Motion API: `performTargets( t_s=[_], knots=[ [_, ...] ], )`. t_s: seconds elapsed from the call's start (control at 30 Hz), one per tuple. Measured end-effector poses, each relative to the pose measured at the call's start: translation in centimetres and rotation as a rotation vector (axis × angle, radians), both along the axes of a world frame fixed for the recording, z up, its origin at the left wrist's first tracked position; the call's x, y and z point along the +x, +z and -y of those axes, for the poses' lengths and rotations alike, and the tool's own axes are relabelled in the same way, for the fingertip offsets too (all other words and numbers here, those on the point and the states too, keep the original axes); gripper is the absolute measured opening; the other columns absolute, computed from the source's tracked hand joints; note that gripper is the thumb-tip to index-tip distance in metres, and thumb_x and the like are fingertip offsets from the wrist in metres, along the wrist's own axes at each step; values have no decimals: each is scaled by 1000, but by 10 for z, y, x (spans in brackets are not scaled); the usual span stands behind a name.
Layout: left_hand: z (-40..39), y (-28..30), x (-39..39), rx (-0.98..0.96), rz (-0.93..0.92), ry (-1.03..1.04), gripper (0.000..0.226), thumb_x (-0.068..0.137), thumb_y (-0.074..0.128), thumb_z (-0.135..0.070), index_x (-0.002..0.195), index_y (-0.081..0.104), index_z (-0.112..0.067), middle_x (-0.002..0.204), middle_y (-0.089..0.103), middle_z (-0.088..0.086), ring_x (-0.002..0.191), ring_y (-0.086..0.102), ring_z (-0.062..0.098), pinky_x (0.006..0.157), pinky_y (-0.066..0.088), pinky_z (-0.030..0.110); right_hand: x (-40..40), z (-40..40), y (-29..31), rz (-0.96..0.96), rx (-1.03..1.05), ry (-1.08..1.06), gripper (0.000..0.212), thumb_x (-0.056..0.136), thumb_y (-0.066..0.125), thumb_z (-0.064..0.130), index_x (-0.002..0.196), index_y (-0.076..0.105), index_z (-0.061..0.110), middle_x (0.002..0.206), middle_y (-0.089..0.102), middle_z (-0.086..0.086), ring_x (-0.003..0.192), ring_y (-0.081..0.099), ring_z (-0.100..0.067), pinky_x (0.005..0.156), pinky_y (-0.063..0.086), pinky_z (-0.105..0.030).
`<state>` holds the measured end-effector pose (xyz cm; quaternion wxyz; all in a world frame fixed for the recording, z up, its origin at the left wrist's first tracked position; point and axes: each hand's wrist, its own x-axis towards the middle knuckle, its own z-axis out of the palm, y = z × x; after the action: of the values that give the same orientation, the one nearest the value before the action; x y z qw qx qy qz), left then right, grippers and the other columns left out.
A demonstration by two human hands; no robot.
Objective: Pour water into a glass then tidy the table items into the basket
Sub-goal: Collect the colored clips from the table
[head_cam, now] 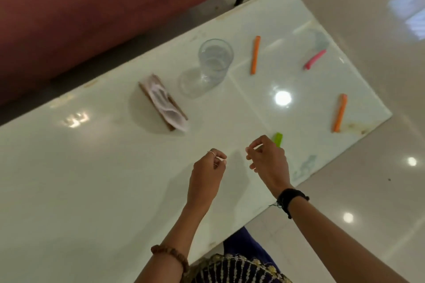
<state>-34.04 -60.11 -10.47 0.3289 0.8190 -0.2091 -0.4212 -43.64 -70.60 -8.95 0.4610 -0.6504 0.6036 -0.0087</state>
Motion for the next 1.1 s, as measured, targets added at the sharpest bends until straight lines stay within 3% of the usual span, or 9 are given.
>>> performTargets(
  t_s=[0.13,0.3,0.53,0.7,0.83,0.9,1.03,1.1],
  knots=[
    [58,-14,-13,53,77,-132,6,88,55,-19,88,57,-25,75,56,-13,71,57,6,57,38,17,-25,44,-13,-94,-39,-34,10,89,55,26,90,53,16,83,66,-8,69,62,-26,61,50,-36],
    [131,-30,1,31,262,-190,14,85,56,-16,99,59,-19,92,60,-2,83,58,15,69,42,24,-42,69,-28,-182,-50,-17,28,87,59,34,94,40,15,78,59,-7,65,52,-25,46,27,-28],
    [216,-39,7,-105,419,-327,13,87,56,-17,100,57,-19,97,58,2,85,58,17,70,44,27,-49,77,-44,-191,-5,-34,40,84,62,38,95,31,16,89,56,-6,68,51,-26,49,27,-31],
    [276,-50,-13,-175,425,-601,31,90,53,-15,120,53,-21,129,48,2,116,51,18,89,46,34,-54,81,-50,-145,6,-36,31,86,59,31,91,32,16,82,51,-2,56,41,-13,44,22,-23],
    [321,-57,-29,-109,569,-772,46,90,53,-16,134,42,-24,152,23,7,133,33,26,102,35,40,-58,84,-55,-112,19,-14,30,87,58,30,94,33,16,83,49,-1,64,45,-19,47,26,-24],
    [338,-60,-33,-46,665,-819,47,91,51,-18,136,40,-24,154,19,7,131,32,29,100,34,41,-59,83,-56,-100,10,-17,30,87,59,30,94,33,16,82,48,0,63,44,-18,47,26,-24],
    [355,-61,-38,-39,757,-829,34,90,46,-12,124,48,-12,140,40,5,114,41,30,81,36,36,-60,82,-59,-62,-14,-42,30,87,59,29,92,33,16,81,48,0,61,42,-16,46,23,-21],
    [347,-61,-40,-78,724,-785,32,90,47,-13,122,50,-6,137,43,5,114,43,29,82,37,36,-59,82,-59,-54,-11,-49,30,86,60,28,92,33,16,82,48,-1,61,42,-16,47,25,-24]
  ],
)
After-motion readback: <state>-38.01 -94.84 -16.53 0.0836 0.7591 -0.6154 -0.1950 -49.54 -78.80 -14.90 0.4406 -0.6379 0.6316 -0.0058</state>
